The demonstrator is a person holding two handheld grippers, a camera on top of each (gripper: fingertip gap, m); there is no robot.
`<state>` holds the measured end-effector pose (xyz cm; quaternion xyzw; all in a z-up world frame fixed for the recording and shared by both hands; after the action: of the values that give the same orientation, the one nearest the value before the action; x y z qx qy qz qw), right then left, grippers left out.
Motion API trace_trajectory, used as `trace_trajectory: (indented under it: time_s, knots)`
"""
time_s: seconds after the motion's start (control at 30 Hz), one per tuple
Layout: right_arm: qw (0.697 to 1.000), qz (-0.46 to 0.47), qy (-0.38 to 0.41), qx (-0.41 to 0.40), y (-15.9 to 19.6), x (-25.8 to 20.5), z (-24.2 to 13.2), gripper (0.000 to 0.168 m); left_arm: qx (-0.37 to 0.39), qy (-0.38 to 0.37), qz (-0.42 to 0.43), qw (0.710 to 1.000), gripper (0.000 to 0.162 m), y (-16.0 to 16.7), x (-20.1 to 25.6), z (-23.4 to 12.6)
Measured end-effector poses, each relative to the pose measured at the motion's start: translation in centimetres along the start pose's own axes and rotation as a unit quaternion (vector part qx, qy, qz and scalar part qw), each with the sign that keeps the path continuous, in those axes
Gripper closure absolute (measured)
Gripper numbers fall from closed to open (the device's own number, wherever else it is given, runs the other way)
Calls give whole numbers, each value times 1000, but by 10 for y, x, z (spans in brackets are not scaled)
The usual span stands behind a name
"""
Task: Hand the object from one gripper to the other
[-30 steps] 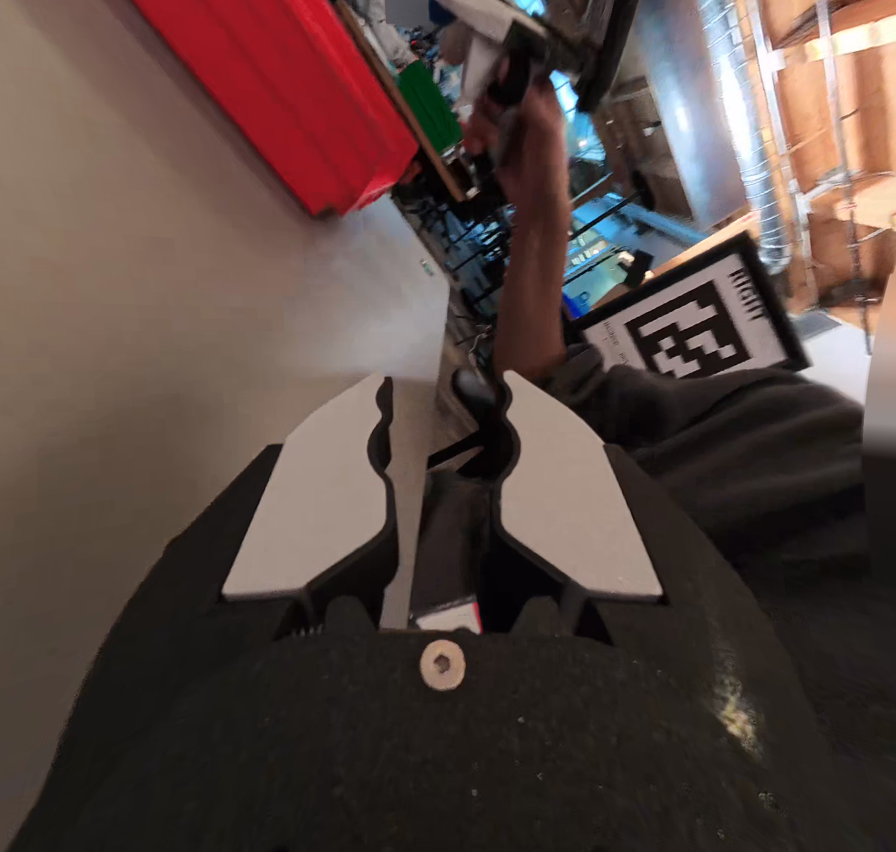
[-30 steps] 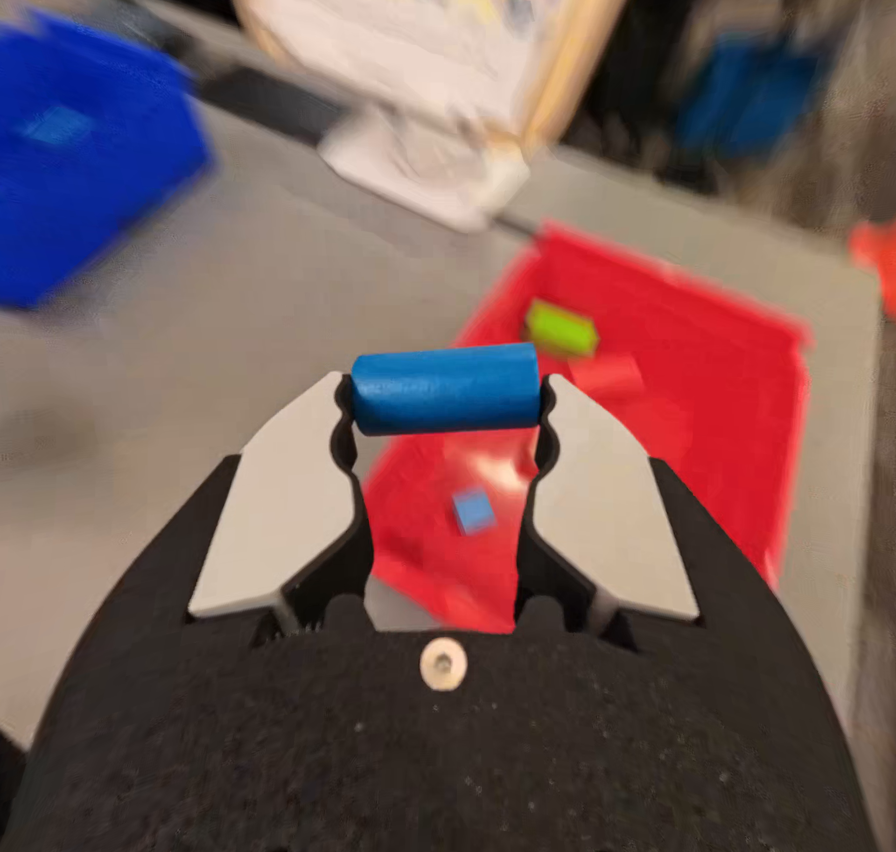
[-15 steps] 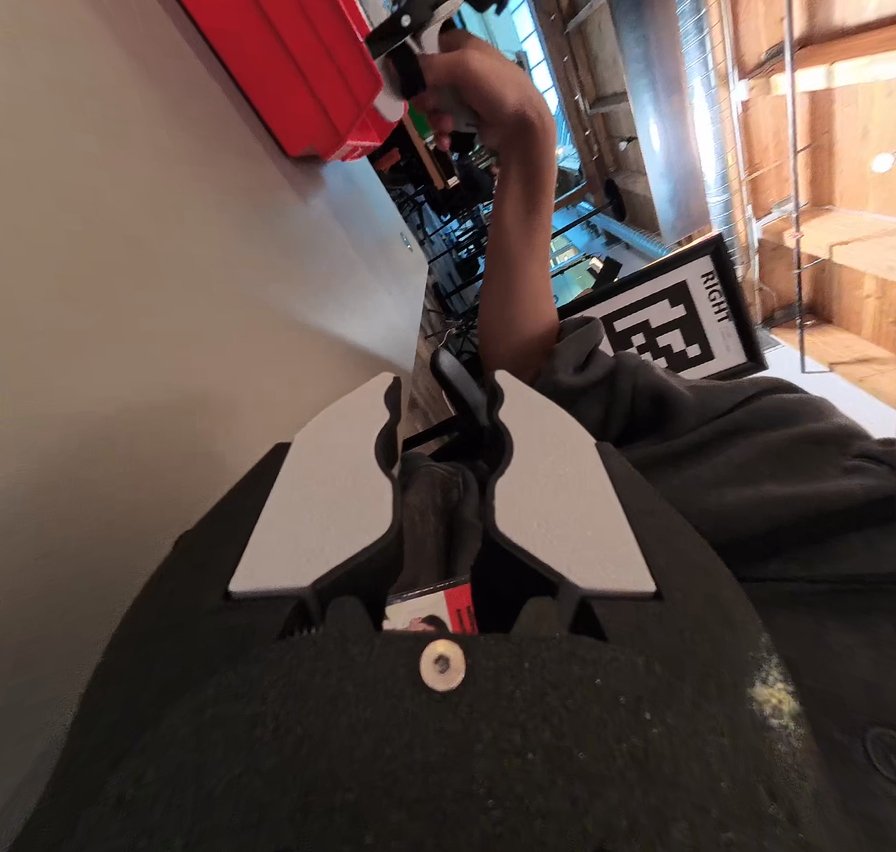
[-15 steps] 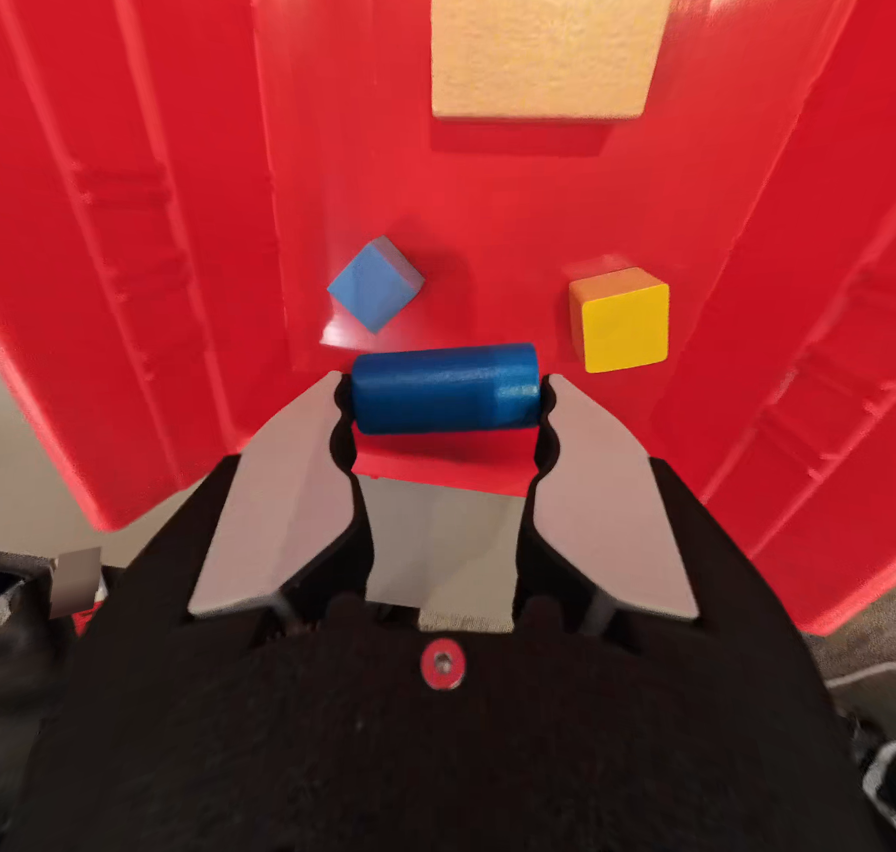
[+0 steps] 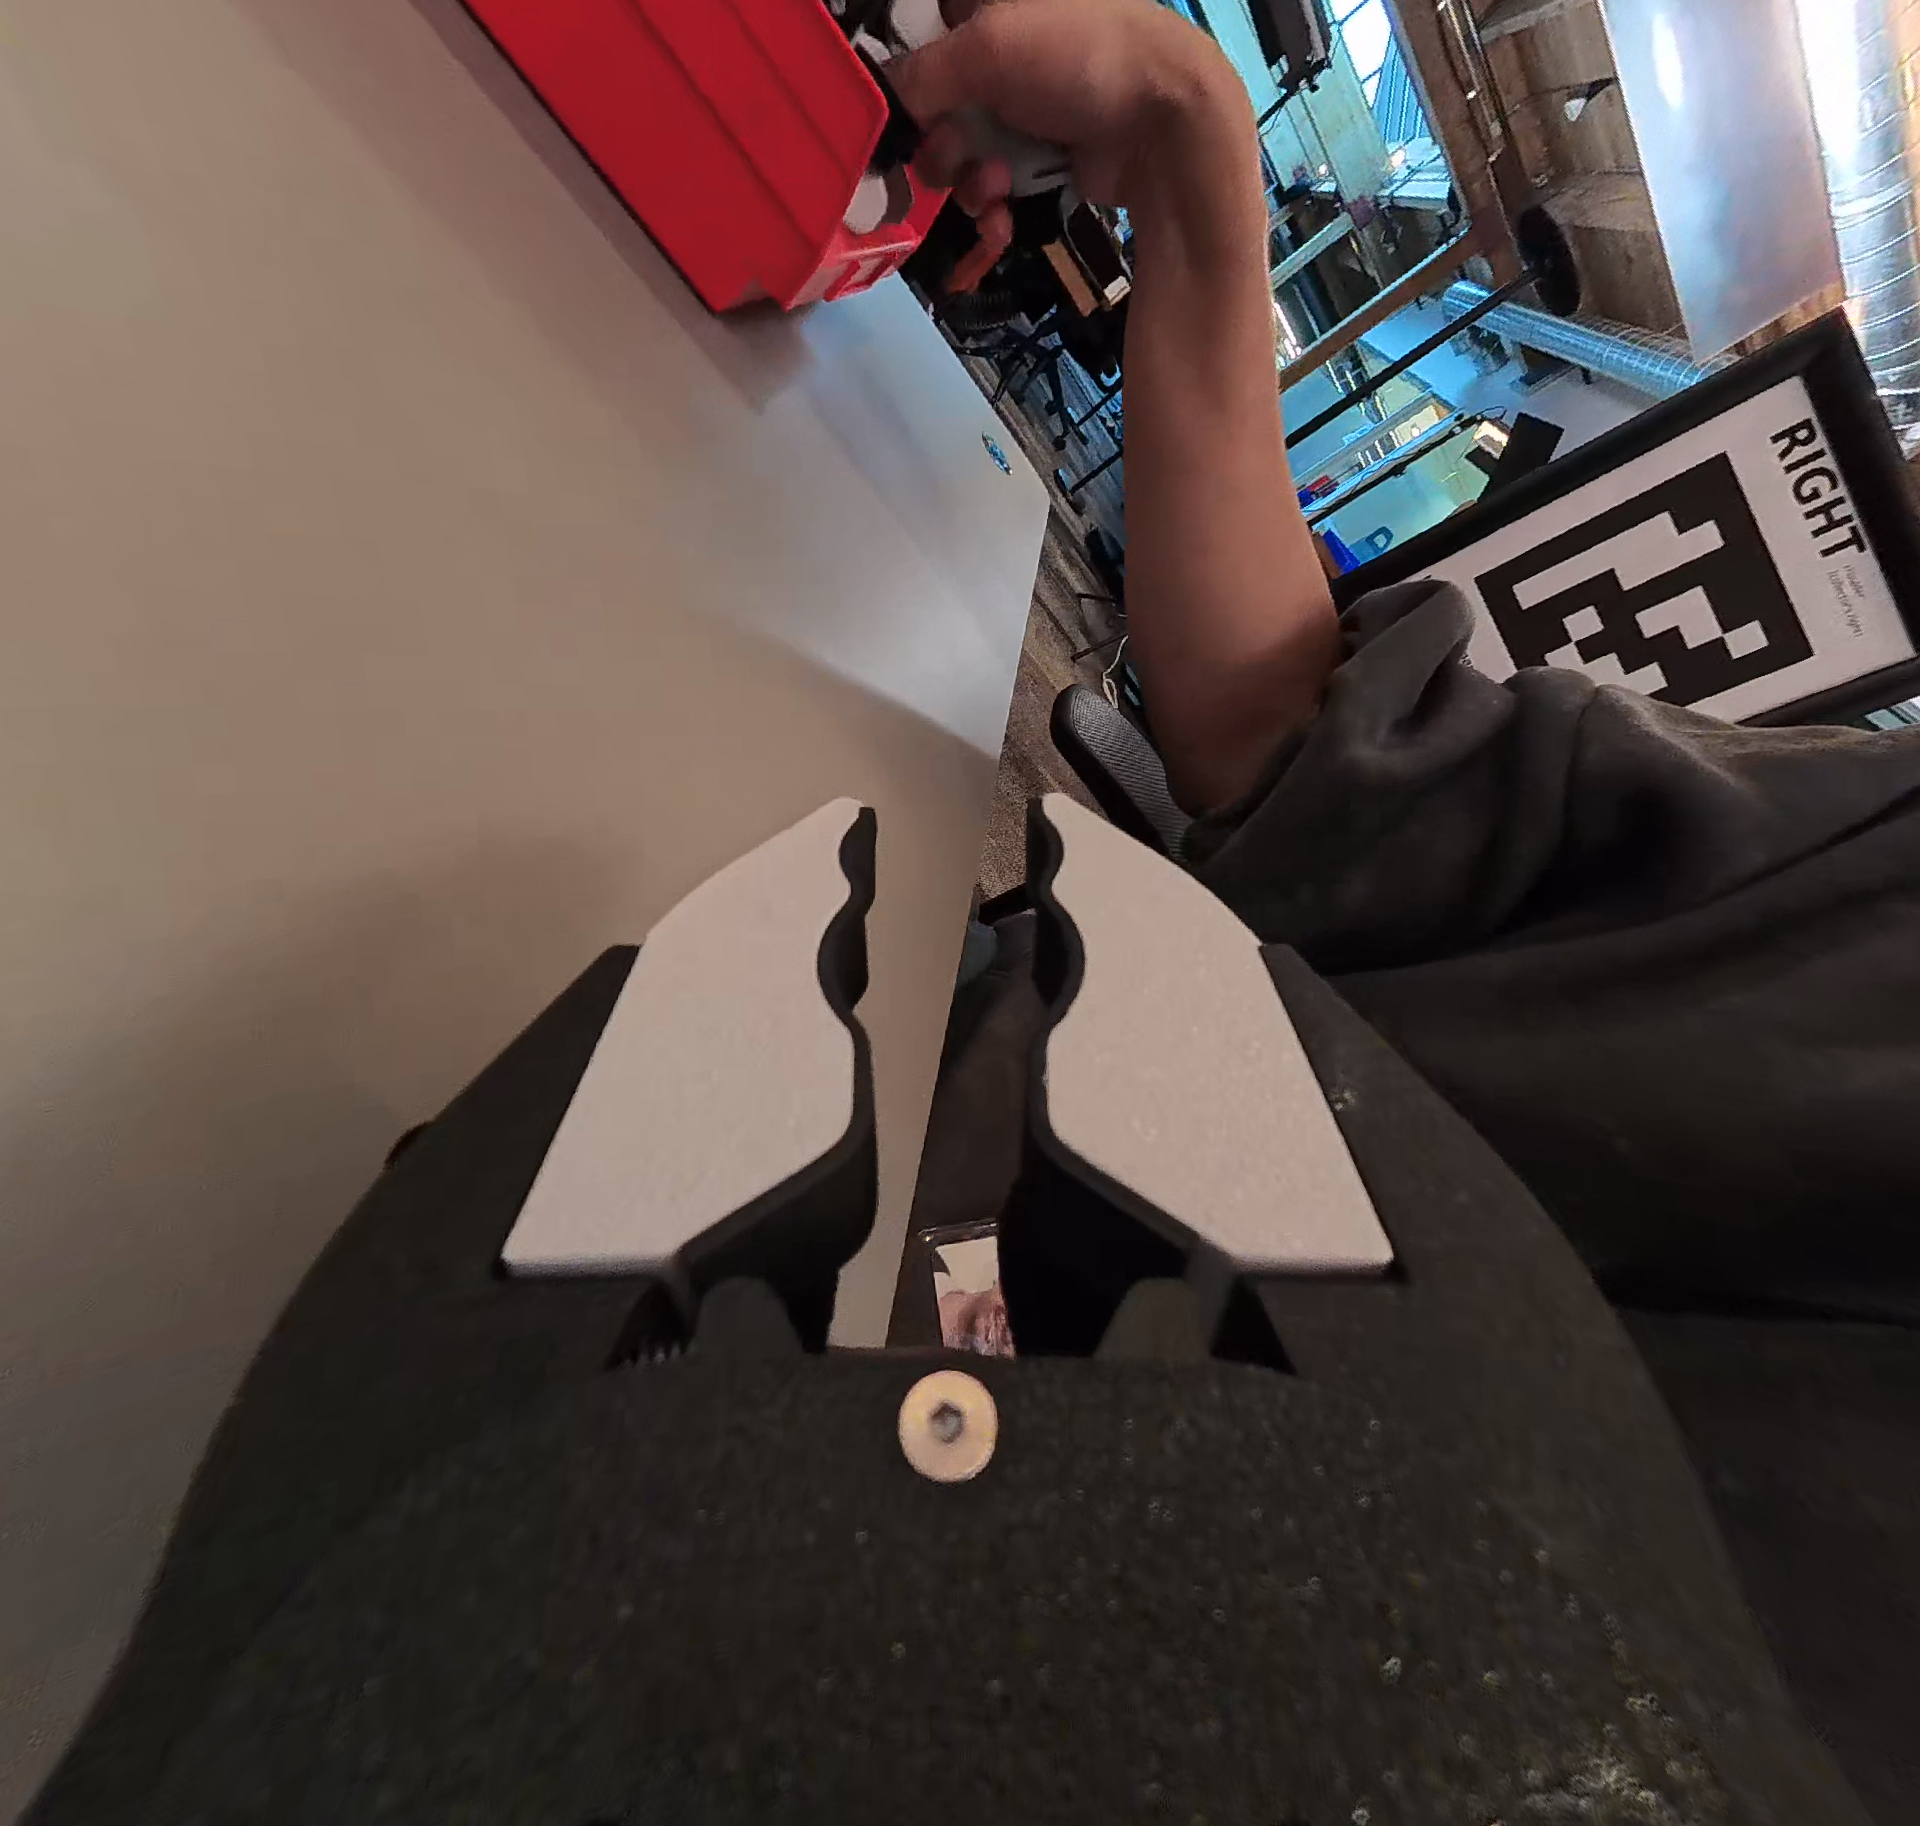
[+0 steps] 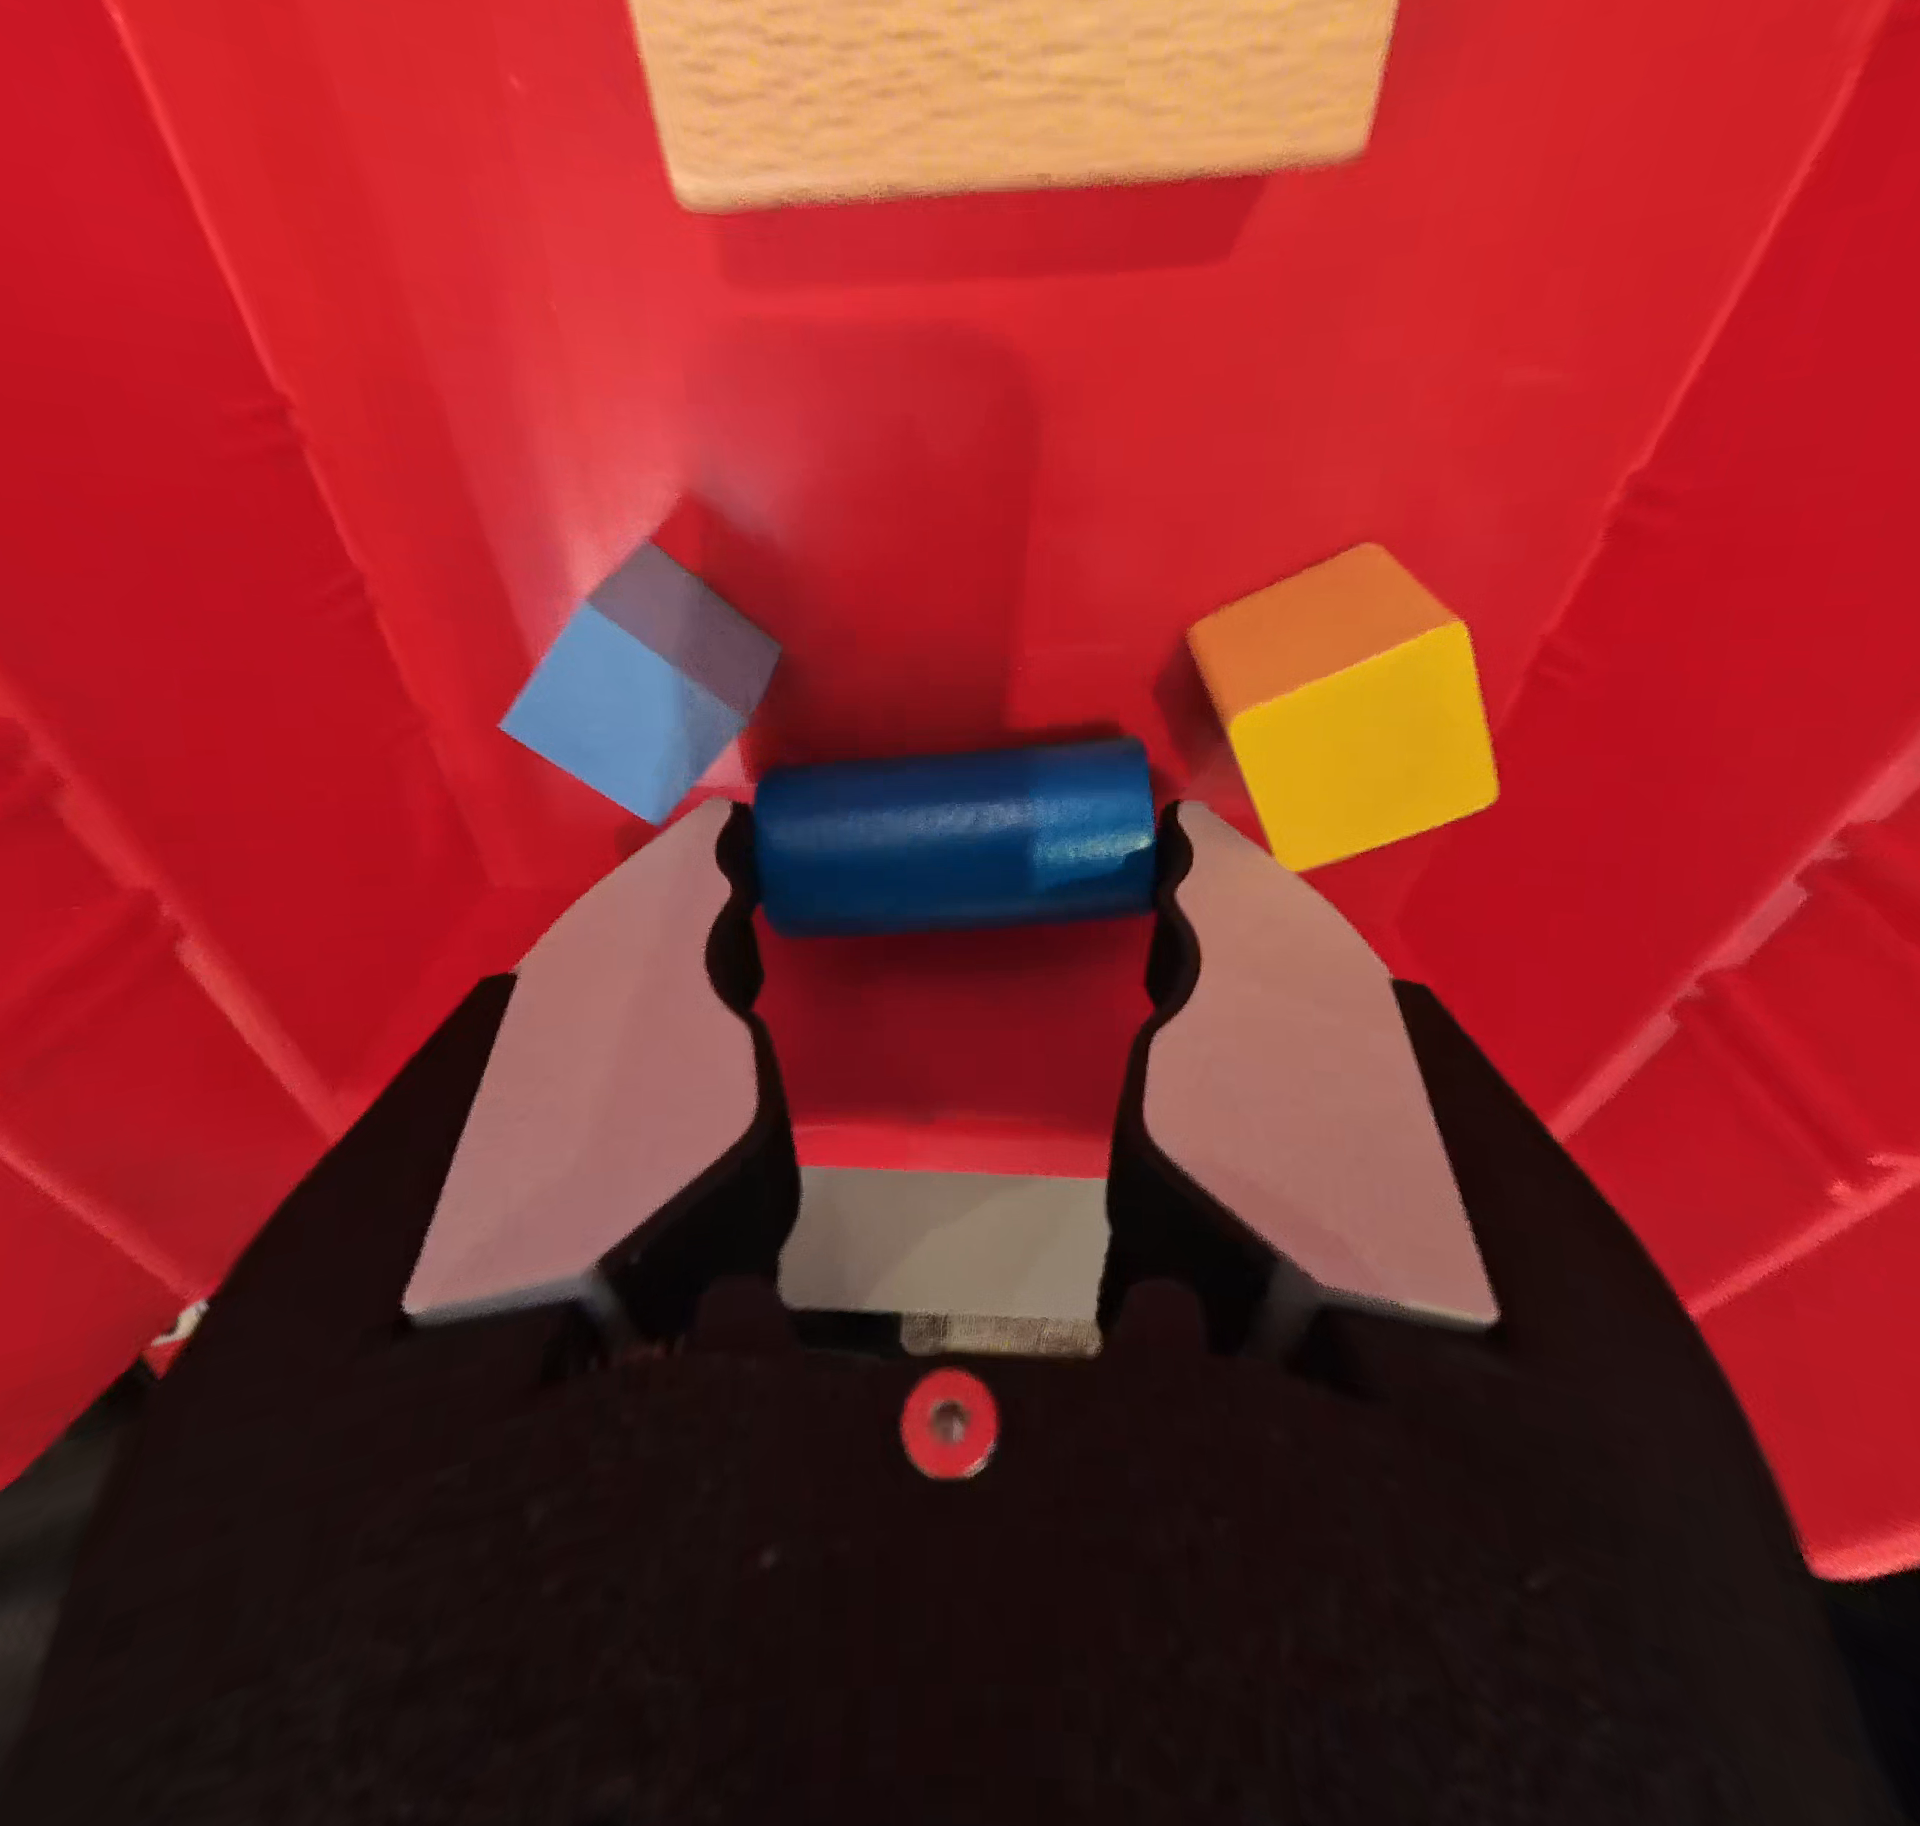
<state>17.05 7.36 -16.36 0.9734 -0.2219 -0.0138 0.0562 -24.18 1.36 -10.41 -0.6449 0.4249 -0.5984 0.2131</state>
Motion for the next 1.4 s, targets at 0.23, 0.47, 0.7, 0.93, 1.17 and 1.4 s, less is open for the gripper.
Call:
trace_trajectory:
  time_s: [0.23,0.47,0.7,0.93,1.17,1.4]
  knots:
    - [976,-63,-87,190,8,-12,-66,97,-15,-30,19,999,135,4,-5,-5]
    - [820,-166,-118,535,41,-20,-129,88,-13,-89,44,995,129,-1,-16,-7]
    - [755,-211,-236,574,124,-57,-91,90,-74,-324,177,926,115,-32,-46,-69]
    - [764,-249,-232,548,156,-74,-60,93,-131,-463,190,856,95,-113,-73,-175]
    - [784,-266,-246,504,153,-85,-38,95,-242,-529,122,804,84,-166,-187,-219]
    - [799,-250,-236,494,146,-69,-29,96,-337,-491,104,796,89,-154,-279,-215]
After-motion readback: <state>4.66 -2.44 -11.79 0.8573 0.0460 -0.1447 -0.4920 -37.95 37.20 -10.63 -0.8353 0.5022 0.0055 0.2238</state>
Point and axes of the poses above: each gripper's, where its closed fingertips meet, z out along the fingers, y out of its underside, x = y × z across the jaws, the point moved 3 cm from there along -z, back along the fingers, and after that the axes turned 14 degrees about z, right-handed, at the moved point
